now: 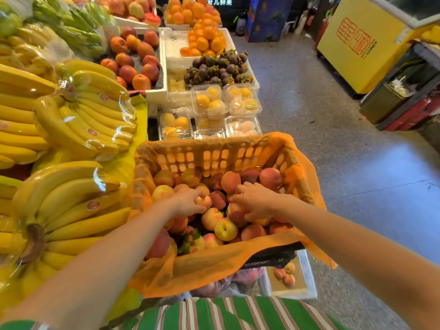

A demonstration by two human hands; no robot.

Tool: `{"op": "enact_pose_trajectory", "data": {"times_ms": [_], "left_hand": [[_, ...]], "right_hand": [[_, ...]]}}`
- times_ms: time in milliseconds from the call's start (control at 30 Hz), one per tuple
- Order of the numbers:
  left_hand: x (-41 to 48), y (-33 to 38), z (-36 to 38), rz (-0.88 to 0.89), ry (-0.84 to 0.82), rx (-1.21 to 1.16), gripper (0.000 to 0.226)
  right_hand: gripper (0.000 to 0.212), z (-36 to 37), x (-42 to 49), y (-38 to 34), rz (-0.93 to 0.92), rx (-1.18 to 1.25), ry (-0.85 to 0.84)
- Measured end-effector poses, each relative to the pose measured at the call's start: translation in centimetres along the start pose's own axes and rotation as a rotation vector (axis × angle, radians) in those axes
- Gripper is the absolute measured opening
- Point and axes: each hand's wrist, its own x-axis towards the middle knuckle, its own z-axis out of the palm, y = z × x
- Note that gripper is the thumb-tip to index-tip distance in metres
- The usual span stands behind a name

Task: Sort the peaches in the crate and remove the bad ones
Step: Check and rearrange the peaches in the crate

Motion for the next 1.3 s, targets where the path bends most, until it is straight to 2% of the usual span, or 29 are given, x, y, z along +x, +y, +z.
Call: {"op": "enact_pose_trajectory", "data": {"times_ms": [67,133,233,300,333,400,500,567,633,733,833,933,1033,1133,1233,1300], "left_hand": [[-0.4,0.0,-0.3,0.024,0.028,-0.012,0.047],[-1.1,-0.2,-0.9,0.065,0.123,-0.032,0.038],[-2.2,-1.6,-2.3,0.17,0.393,-0.13,0.023],[-3.3,-2.9,-3.1,0.222,0.588,-0.102,0.019],[-3.9,-3.6,-3.5,0.224,0.679,-0.042,0.02],[-4.9,-5.4,-3.5,0.163,0.797,0.045,0.028],[-6.5,-7.5,-2.3,0.038,0.801,0.03,0.043],[-7.5,-8.7,-1.0,0.028,0.787,-0.019,0.05],[-8.2,-9.5,0.1,0.07,0.786,-0.09,0.05],[-8.6,-9.7,1.3,0.115,0.751,-0.256,0.048],[-8.6,-9.5,1.7,0.105,0.753,-0.336,0.05],[-8.6,-9.3,1.7,0.069,0.744,-0.363,0.049],[-8.6,-9.4,1.7,0.066,0.744,-0.369,0.044],[-8.6,-9.6,1.4,0.046,0.797,-0.308,0.033],[-8.9,-8.4,0.8,0.093,0.915,-0.267,0.045],[-9.1,-7.0,0.4,0.158,0.896,-0.326,0.051]], "right_hand": [[0.07,0.1,0.1,-0.1,0.003,0.041,-0.008],[0.068,-0.1,0.4,0.1,0.009,0.079,-0.012],[0.064,-0.8,1.0,0.2,0.027,0.112,-0.068],[0.063,-1.8,1.7,-0.1,0.021,0.149,-0.075],[0.062,-2.5,2.1,-0.6,-0.003,0.203,-0.063],[0.057,-4.3,3.0,-2.3,-0.082,0.469,-0.042],[0.048,-6.3,4.1,-6.2,-0.187,0.904,-0.109],[0.044,-6.4,4.8,-8.8,-0.236,0.975,-0.167],[0.045,-6.1,5.2,-10.9,-0.29,0.881,-0.197],[0.064,-5.5,5.3,-12.9,-0.356,0.688,-0.155],[0.072,-4.9,5.2,-14.1,-0.371,0.666,-0.138],[0.066,-4.6,5.3,-15.0,-0.357,0.656,-0.031],[0.062,-4.5,5.0,-14.3,-0.356,0.729,-0.052],[0.059,-4.7,4.2,-11.8,-0.315,1.003,-0.103],[0.054,-5.1,3.7,-9.4,-0.182,1.255,-0.03],[0.045,-5.7,3.4,-8.2,-0.064,1.348,0.001]]}}
